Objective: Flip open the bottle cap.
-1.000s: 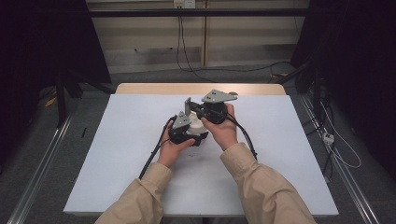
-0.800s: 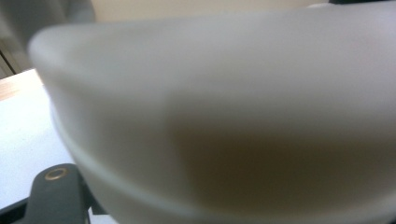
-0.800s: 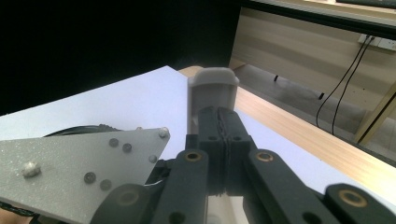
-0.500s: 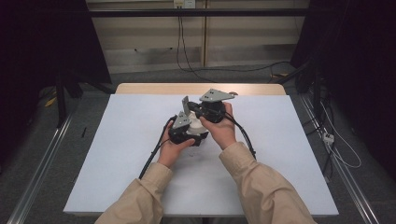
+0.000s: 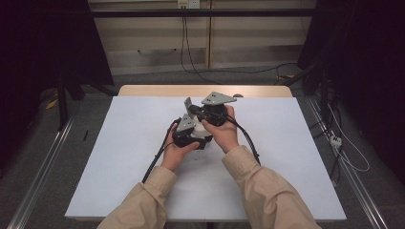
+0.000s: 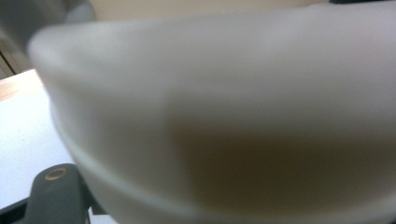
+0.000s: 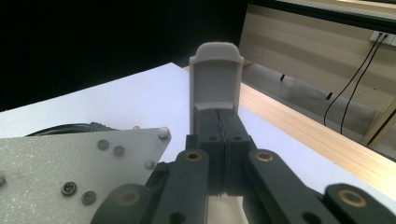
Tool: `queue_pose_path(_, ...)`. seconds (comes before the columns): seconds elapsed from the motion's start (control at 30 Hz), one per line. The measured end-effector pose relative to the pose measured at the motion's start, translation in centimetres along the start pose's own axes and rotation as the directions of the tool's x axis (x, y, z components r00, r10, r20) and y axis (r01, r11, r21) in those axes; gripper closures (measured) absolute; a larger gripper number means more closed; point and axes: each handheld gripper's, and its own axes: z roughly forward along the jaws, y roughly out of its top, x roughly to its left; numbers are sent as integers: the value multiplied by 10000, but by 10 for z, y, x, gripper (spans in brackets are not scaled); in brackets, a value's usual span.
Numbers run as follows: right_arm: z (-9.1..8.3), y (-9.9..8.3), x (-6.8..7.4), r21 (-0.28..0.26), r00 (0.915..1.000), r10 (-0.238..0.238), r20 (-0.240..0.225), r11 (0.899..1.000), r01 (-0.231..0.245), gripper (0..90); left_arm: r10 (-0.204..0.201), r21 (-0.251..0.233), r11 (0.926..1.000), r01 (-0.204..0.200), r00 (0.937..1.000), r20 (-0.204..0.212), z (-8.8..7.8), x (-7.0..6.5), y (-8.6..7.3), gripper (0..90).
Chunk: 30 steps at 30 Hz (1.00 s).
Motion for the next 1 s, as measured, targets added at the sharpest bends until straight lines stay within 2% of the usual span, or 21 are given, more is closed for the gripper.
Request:
queue_pose_path(0.23, 2, 0, -5, -18, 9999, 99, -14, 9999, -99, 897, 5, 3, 10000, -5, 10000, -17, 0, 0, 0, 189)
queue_pose_path(0.93, 8, -3, -6, 32, 9999, 59, -158, 10000, -58, 900, 14, 9, 10000, -14, 10000, -21, 0, 0, 0, 189)
queue_pose_path(0.97, 8, -3, -6, 35, 9999, 55, -153, 10000, -54, 900, 80, 17, 10000, -80, 9999, -115, 0, 0, 0, 188)
queue_pose_path(1.0, 8, -3, -6, 37, 9999, 43, -151, 10000, -42, 900, 114, 45, 9999, -115, 9999, 129, 1, 1, 0, 189)
